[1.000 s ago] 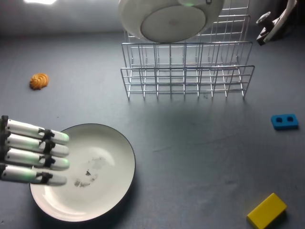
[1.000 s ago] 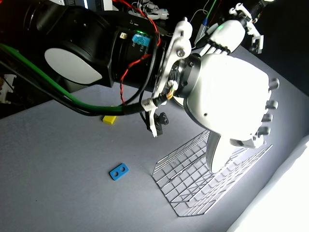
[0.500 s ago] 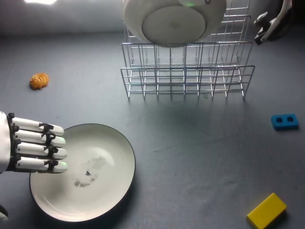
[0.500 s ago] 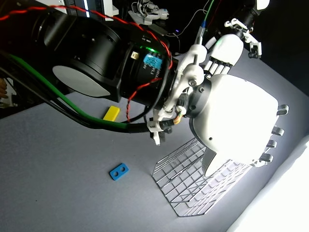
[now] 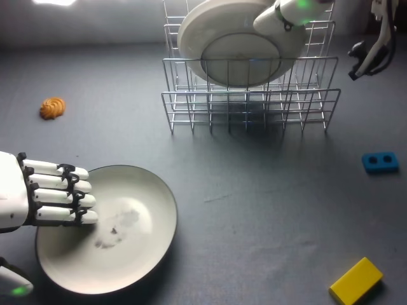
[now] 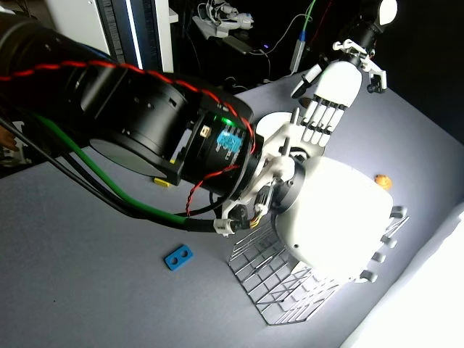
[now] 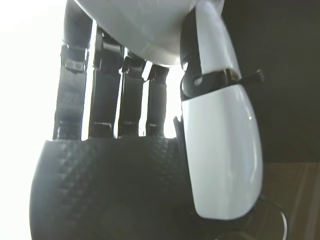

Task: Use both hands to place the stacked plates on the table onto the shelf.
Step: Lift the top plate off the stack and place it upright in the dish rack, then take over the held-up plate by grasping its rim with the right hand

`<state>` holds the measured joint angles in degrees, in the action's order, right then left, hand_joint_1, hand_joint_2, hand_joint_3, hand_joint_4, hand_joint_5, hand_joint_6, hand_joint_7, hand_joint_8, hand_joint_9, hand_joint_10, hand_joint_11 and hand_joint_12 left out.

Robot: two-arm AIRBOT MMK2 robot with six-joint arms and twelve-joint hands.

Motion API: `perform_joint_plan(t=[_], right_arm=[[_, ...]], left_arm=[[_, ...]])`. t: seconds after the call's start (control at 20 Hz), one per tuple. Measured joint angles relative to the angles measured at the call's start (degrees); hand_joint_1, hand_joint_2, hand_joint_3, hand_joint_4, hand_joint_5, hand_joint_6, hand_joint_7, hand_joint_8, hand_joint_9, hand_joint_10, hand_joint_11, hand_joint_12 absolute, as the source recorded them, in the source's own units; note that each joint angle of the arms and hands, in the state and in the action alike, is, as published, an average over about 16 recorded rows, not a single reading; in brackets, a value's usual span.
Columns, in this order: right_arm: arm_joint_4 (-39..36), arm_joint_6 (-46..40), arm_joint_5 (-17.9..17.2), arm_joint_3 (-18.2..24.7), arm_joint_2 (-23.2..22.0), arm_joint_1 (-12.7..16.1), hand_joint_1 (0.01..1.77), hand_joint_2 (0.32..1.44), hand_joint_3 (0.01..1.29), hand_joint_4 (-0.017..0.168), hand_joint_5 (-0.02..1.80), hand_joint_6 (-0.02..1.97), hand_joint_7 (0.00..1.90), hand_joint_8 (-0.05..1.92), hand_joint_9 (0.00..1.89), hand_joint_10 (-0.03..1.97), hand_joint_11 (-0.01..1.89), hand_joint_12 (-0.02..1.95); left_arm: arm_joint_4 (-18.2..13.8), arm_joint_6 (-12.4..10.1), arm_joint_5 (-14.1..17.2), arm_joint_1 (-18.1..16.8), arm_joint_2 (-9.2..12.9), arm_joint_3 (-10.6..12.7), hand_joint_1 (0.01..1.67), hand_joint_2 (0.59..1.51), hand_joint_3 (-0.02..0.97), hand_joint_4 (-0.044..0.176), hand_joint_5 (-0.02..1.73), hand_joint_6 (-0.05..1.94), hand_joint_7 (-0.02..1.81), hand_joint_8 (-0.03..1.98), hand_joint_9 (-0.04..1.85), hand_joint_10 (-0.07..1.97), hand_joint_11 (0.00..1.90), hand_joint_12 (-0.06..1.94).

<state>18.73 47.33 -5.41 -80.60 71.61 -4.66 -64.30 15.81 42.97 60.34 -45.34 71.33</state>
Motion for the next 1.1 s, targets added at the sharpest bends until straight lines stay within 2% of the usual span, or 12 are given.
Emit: perform_joint_plan(t=[0.15, 0.4, 0.7, 0.9, 1.1], right_arm=[[0.1, 0.0, 0.0, -0.6, 0.2, -0.8, 1.17, 1.06, 0.01, 0.004, 0.83, 0.98, 0.97, 0.73, 1.16, 0.02, 0.69, 0.99], [0.2, -0.1, -0.2, -1.2, 0.2, -1.9, 1.14, 1.06, 0.01, 0.0, 0.84, 0.67, 0.96, 0.42, 1.07, 0.02, 0.63, 0.95], [0.1, -0.1, 0.0, -1.0, -0.1, -1.8, 1.07, 1.05, 0.01, -0.004, 0.82, 0.28, 0.92, 0.04, 0.93, 0.02, 0.51, 0.95], [-1.1, -0.1, -0.7, 0.5, -1.0, -0.9, 1.01, 1.05, 0.01, -0.002, 0.78, 0.05, 0.86, 0.02, 0.83, 0.01, 0.41, 0.96], [-5.8, 0.0, -2.9, 3.6, -2.5, 0.2, 0.96, 1.06, 0.01, -0.002, 0.69, 0.03, 0.76, 0.02, 0.73, 0.01, 0.31, 0.96]], left_arm=[[3.1, -0.5, -1.4, 1.7, -0.5, -0.1, 0.02, 1.186, 0.009, -0.004, 0.05, 0.0, 0.05, 0.0, 0.02, 0.01, 0.02, -0.02], [7.5, -1.4, -3.5, 4.7, -0.6, -0.5, 0.02, 1.189, 0.009, -0.006, 0.03, -0.02, 0.04, 0.0, 0.02, 0.01, 0.01, -0.03], [10.2, -2.6, -5.4, 7.4, 0.1, -1.2, 0.02, 1.192, 0.008, -0.009, 0.01, -0.03, 0.03, 0.0, 0.0, -0.02, 0.01, -0.01], [10.8, -2.9, -6.3, 8.2, 0.6, -1.6, 0.02, 1.193, 0.008, -0.008, 0.0, -0.03, 0.02, 0.0, -0.01, -0.03, 0.01, 0.0], [11.0, -3.0, -7.0, 8.5, 0.9, -1.8, 0.02, 1.195, 0.008, -0.008, 0.0, -0.03, 0.02, -0.01, -0.02, -0.04, 0.02, 0.01]])
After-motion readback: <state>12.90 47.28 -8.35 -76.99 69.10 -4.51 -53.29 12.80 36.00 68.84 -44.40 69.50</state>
